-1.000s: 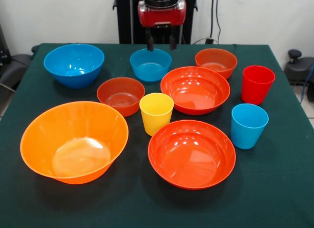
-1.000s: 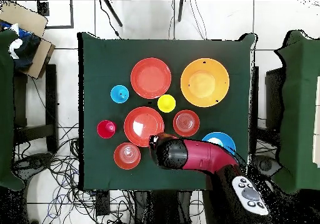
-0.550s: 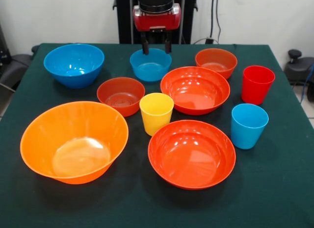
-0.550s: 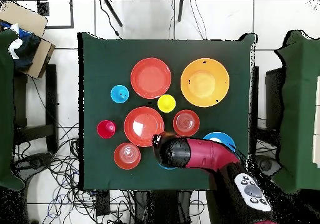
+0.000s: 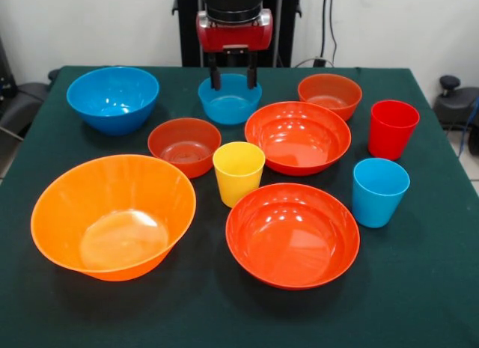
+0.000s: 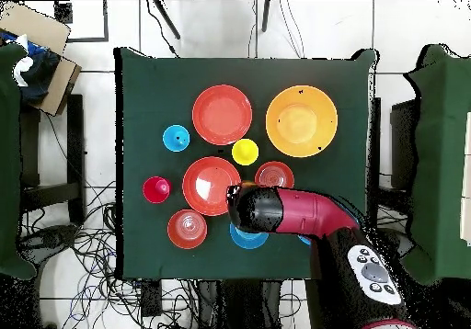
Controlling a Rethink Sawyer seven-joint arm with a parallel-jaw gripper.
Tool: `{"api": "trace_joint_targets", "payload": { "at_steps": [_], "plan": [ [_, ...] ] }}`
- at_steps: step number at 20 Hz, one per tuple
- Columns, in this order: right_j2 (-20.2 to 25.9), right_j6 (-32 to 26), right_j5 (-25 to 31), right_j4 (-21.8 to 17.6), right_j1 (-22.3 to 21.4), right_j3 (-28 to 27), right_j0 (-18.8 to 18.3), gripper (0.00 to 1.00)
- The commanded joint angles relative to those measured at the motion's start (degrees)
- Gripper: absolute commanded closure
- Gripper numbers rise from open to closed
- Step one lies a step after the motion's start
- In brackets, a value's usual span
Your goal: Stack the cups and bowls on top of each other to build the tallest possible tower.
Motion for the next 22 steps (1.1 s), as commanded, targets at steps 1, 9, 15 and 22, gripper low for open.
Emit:
{"api": "trace_joint_targets", "payload": {
  "at_steps": [1, 9, 15, 22],
  "plan": [
    [3.7, -0.3, 7.8, -1.1, 0.6, -6.9, 2.1, 0.0],
    [3.7, 0.0, 11.9, -0.5, 0.1, -8.7, 3.0, 0.0],
    [3.9, 0.7, 11.4, -0.6, 1.5, -10.1, 3.9, 0.0],
    [4.7, 1.4, 12.4, 0.5, 1.3, -11.6, 4.9, 0.0]
  ]
}}
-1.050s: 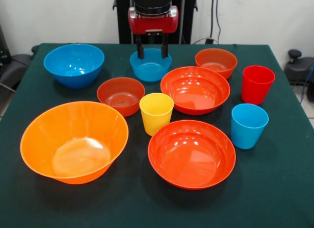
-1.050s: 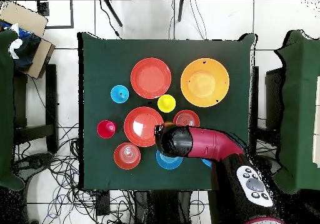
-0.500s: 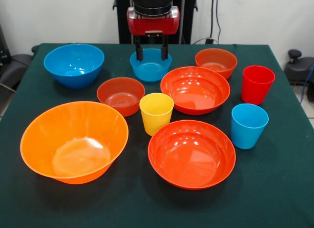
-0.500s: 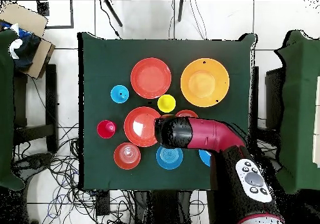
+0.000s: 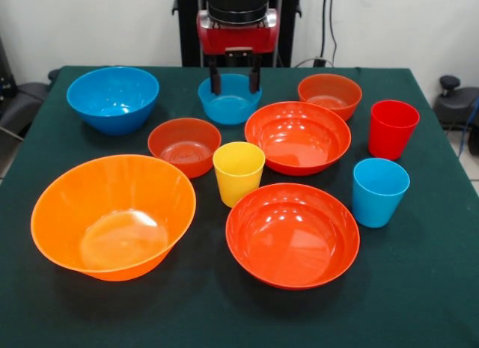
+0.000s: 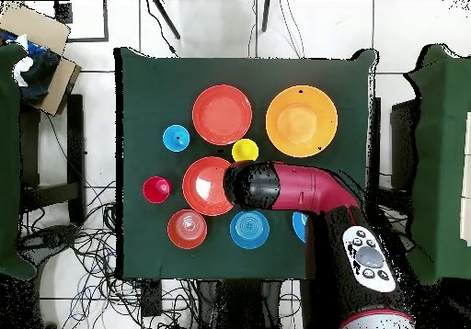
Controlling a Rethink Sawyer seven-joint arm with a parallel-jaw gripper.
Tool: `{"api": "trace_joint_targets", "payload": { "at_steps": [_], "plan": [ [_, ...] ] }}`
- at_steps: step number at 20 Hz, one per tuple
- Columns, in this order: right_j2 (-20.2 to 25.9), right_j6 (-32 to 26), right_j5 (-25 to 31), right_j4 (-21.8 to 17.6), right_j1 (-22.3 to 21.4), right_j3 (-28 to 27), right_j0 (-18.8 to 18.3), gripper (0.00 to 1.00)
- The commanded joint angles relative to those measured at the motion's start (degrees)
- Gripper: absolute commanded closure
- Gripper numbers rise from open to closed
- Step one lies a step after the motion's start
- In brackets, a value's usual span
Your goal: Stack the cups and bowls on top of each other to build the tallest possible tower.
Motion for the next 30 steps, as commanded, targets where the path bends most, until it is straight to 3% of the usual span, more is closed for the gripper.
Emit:
{"api": "trace_joint_targets", "payload": {
  "at_steps": [1, 15, 25, 30],
  "plan": [
    [4.7, 1.2, 5.0, 0.5, 1.2, -4.3, 2.0, 0.0],
    [5.5, 0.7, 5.1, 1.0, 1.8, -5.2, 2.3, 0.0],
    [4.8, 1.8, -0.5, -0.4, 3.3, -1.8, 1.1, 0.0],
    [4.0, 1.3, -1.6, -1.9, 5.7, -2.5, 0.9, 0.0]
  ]
}}
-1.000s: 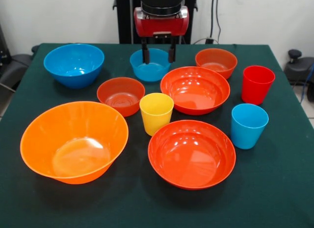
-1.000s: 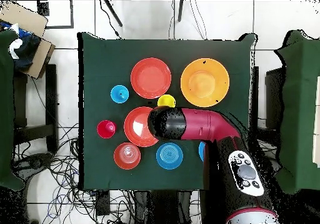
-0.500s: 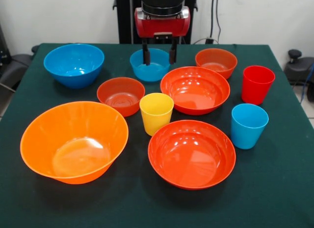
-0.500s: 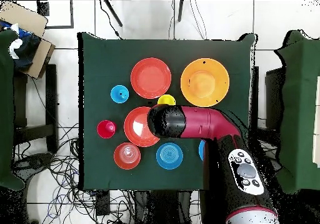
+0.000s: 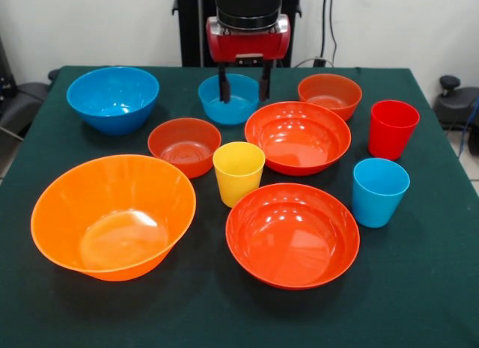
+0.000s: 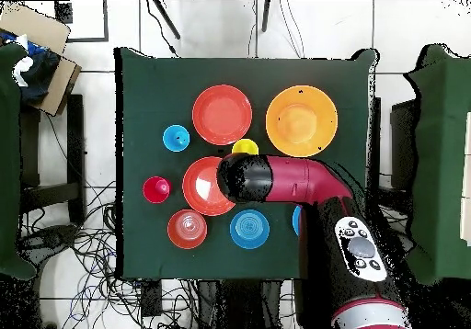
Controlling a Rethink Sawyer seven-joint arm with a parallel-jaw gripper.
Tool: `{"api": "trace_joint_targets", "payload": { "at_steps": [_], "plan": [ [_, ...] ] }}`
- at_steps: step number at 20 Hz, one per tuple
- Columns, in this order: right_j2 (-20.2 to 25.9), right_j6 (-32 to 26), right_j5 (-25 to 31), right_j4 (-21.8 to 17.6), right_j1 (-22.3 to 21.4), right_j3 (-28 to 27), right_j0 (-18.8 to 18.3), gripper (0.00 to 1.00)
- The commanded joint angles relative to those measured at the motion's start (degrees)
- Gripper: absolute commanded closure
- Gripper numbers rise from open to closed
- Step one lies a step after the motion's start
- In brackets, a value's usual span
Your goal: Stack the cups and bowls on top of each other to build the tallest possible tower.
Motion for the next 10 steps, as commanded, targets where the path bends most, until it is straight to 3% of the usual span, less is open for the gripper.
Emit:
{"api": "trace_joint_targets", "payload": {
  "at_steps": [1, 10],
  "plan": [
    [3.6, 1.1, -2.6, -2.3, 5.2, -0.3, -0.6, 0.0],
    [3.4, 0.4, -5.8, -4.0, 8.0, 0.3, -2.1, 0.0]
  ]
}}
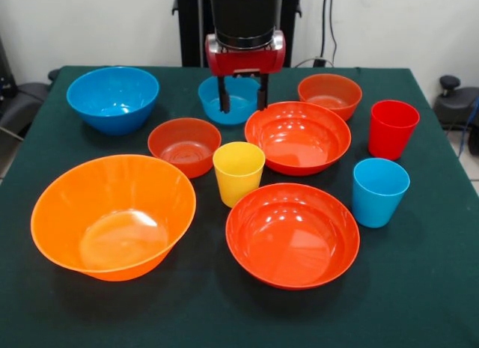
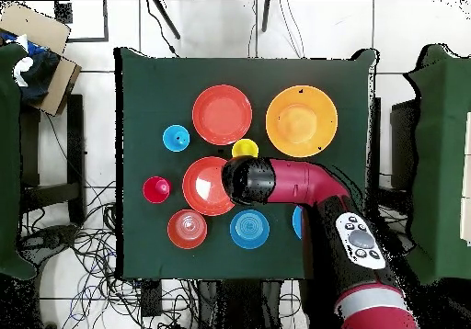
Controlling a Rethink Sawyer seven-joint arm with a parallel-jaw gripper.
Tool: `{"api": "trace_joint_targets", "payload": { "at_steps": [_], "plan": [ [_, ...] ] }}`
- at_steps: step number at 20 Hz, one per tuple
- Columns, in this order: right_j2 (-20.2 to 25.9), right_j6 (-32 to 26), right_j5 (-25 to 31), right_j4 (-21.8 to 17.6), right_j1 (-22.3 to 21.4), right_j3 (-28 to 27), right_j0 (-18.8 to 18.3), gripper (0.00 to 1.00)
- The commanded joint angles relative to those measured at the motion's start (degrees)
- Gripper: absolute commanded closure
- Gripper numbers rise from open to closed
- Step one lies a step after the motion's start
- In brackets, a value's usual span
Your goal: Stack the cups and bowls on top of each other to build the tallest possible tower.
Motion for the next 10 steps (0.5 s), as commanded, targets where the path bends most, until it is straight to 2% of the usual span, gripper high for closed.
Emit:
{"api": "trace_joint_targets", "payload": {
  "at_steps": [1, 10],
  "plan": [
    [3.1, 0.3, -5.1, -4.4, 4.6, 0.1, -1.0, 0.0],
    [3.0, -0.4, -5.9, -5.9, 5.5, 0.6, -2.3, 0.0]
  ]
}}
